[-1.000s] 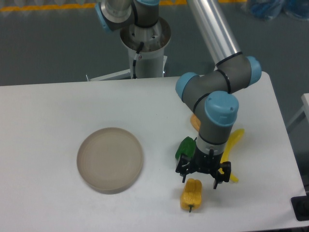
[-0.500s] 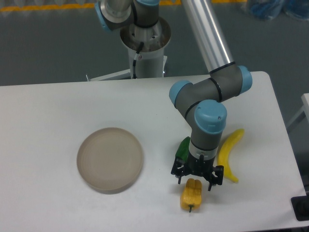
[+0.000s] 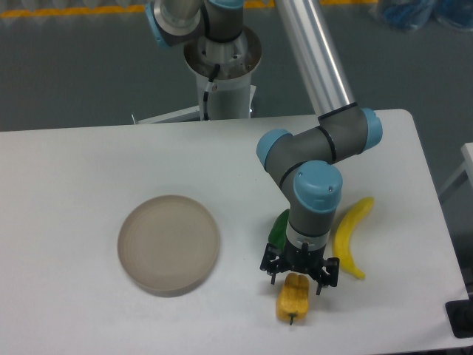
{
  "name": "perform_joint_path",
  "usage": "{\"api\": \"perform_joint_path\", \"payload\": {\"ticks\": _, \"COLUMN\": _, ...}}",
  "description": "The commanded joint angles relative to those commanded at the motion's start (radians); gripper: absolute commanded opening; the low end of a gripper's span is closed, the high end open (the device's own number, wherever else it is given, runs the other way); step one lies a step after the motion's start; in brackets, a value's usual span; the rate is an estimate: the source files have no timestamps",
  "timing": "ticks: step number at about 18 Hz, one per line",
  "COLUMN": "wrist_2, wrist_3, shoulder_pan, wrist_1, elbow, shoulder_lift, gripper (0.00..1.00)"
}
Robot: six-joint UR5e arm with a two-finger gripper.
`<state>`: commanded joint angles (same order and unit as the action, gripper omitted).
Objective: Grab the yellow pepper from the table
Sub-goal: 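Close the gripper around the yellow bell pepper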
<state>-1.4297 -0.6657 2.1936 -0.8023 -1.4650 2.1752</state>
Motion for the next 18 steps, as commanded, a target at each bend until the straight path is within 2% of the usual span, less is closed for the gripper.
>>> {"api": "perform_joint_path", "payload": {"ticks": 4, "wrist_2": -0.002, "wrist_3": 0.009, "shoulder_pan": -0.003, "wrist_1": 0.003, "elbow": -0.002, "shoulder_lift": 0.000, "gripper": 1.00}}
{"api": "perform_joint_path", "payload": {"ticks": 5, "wrist_2": -0.006, "wrist_3": 0.009, "shoulder_pan": -0.003, "wrist_1": 0.003, "elbow": 0.003, "shoulder_lift": 0.002, "gripper": 0.97}}
{"api": "perform_joint_path", "payload": {"ticks": 7, "wrist_2": -0.006, "wrist_3": 0.008, "shoulder_pan": -0.005, "wrist_1": 0.005, "elbow": 0.005, "shoulder_lift": 0.005, "gripper": 0.74}}
{"api": "perform_joint_path", "payload": {"ticks": 8, "wrist_2": -0.006, "wrist_3": 0.008, "shoulder_pan": -0.005, "wrist_1": 0.005, "elbow": 0.006, "shoulder_lift": 0.008, "gripper": 0.69}}
{"api": "perform_joint_path", "payload": {"ticks": 13, "wrist_2": -0.008, "wrist_3": 0.000, "shoulder_pan": -0.003, "wrist_1": 0.005, "elbow": 0.008, "shoulder_lift": 0.009, "gripper": 0.63}}
{"api": "perform_joint_path", "payload": {"ticks": 18, "wrist_2": -0.006, "wrist_3": -0.003, "shoulder_pan": -0.003, "wrist_1": 0.005, "elbow": 0.006, "shoulder_lift": 0.003, "gripper": 0.46}}
